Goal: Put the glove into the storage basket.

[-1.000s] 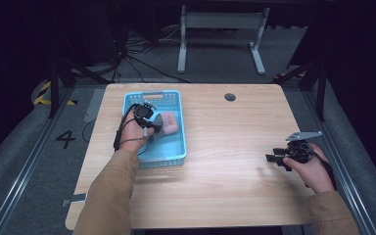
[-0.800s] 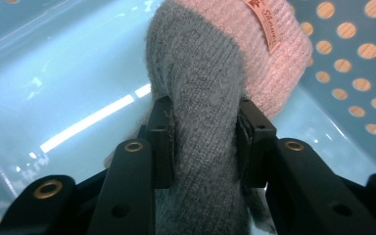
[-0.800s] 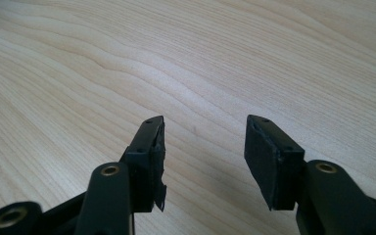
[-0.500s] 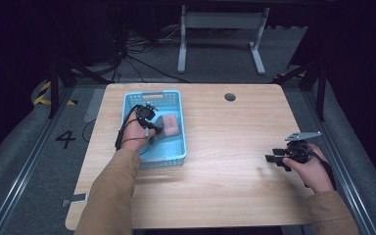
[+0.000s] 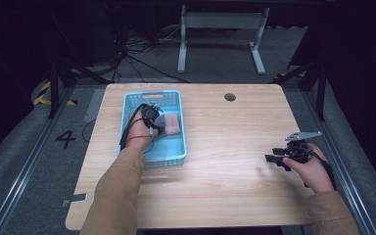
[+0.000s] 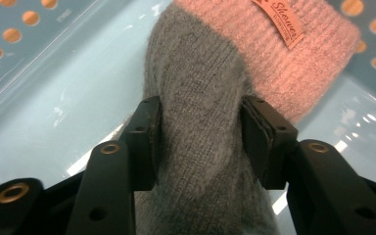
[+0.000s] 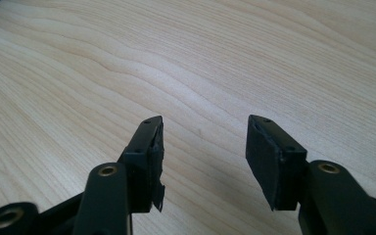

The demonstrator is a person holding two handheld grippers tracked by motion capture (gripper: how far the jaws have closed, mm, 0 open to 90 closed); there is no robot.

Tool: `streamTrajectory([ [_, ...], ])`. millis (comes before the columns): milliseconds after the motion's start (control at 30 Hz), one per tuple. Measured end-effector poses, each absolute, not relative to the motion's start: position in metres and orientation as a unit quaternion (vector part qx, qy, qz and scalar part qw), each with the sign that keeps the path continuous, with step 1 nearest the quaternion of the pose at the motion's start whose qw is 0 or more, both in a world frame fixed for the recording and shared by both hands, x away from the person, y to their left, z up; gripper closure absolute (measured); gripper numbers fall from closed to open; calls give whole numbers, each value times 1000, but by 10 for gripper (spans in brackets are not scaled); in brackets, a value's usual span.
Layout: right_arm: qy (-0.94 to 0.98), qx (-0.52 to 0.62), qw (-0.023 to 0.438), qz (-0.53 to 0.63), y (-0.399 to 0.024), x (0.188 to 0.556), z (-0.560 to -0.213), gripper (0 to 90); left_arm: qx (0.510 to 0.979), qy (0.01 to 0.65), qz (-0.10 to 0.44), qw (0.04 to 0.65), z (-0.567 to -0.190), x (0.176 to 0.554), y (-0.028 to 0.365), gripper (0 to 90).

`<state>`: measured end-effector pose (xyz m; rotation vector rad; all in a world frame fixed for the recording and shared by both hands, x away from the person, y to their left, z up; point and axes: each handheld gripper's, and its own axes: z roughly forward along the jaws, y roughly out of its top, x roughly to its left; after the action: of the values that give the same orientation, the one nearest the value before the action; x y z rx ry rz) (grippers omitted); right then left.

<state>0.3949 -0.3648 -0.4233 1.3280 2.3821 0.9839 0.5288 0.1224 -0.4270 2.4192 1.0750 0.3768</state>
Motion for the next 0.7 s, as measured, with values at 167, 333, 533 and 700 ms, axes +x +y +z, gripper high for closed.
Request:
streamTrajectory([
  [167,816,456,121,335,-364,396,-424,491,864,404,159,256,-422,526,120,370],
  [333,817,452,120,337,-361,397,-424,482,853,407,164,284,-414,522,119,341],
  [533,819,446,118,340,-356,401,-422,482,836,415,160,321,-398,511,124,354],
  [700,822,437,119,345,-349,406,-419,482,822,423,145,353,-383,497,125,371],
])
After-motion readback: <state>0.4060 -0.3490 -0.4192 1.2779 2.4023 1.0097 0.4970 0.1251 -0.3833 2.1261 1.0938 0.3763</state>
